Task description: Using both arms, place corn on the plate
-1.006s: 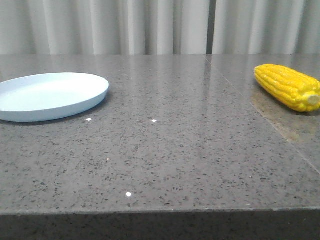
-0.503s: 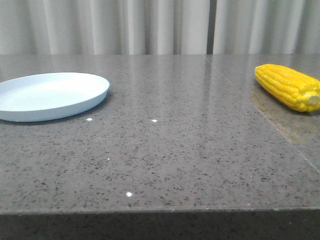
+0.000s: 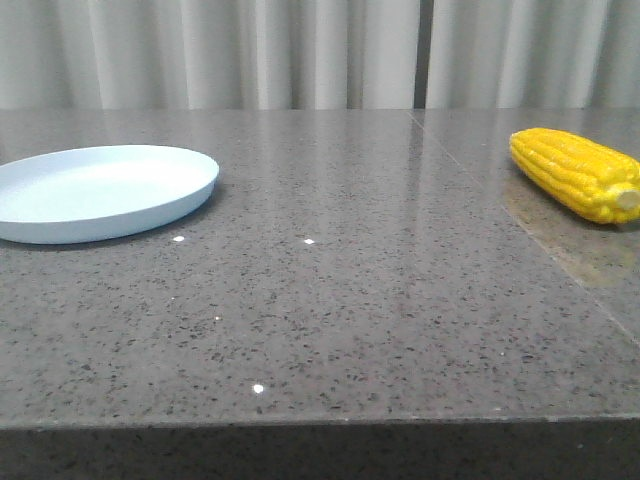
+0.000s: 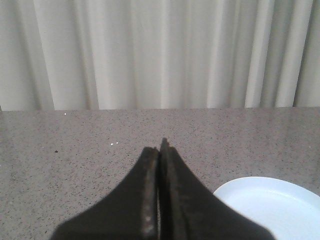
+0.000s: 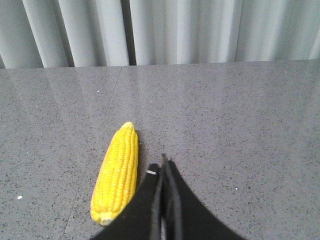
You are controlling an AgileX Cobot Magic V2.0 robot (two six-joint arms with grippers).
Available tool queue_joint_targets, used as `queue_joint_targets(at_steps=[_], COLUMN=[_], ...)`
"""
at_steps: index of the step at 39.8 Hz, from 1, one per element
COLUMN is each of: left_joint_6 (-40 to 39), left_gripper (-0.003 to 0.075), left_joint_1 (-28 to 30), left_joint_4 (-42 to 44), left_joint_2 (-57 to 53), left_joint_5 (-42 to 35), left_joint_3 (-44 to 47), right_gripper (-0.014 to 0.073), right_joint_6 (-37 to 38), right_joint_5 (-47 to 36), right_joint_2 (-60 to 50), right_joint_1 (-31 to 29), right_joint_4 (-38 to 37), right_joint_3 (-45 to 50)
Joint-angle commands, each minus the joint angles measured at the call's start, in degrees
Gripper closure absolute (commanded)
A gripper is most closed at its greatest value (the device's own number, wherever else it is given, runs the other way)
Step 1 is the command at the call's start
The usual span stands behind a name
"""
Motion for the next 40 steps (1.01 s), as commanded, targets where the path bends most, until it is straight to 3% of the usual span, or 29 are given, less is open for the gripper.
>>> queue_joint_targets(at_steps=[1,8,10,11,20,28,40], left_joint_6=[0.09,0.09,0.09,0.09,0.09,0.09,0.85], left_gripper=[0.0615,0.0153,0.0092,0.0077,0.0111,0.0156,0.0156], left_joint_1=[0.21,0.21,0.21,0.21,0.21,-0.96,-7.78], left_joint_4=[-0.16,-0.16,-0.16,-0.16,-0.66,-0.66,-0.66], left_joint_2=[0.51,0.51,0.51,0.51,0.63,6.89,28.23], left_joint_5=[-4.41,-4.65,-4.65,-4.65,-4.45,1.10,22.13], left_joint_3=[-2.04,-2.04,-2.04,-2.04,-2.22,-6.90,-21.68], right_gripper=[0.0526,0.0017,-0.0072,-0.0069,-0.0050,-0.0050,-0.0050], right_joint_6=[-0.26,-0.26,-0.26,-0.26,-0.26,-0.26,-0.26], right_joint_5=[-5.17,-5.44,-5.44,-5.44,-5.37,-5.37,-5.37], right_joint_2=[0.43,0.43,0.43,0.43,0.43,0.43,0.43], right_joint_1=[-0.35,-0.35,-0.35,-0.35,-0.35,-0.35,-0.35], right_joint_4=[-0.23,-0.23,-0.23,-0.23,-0.23,-0.23,-0.23], right_joint_3=[-2.14,-2.14,-2.14,-2.14,-2.14,-2.14,-2.09])
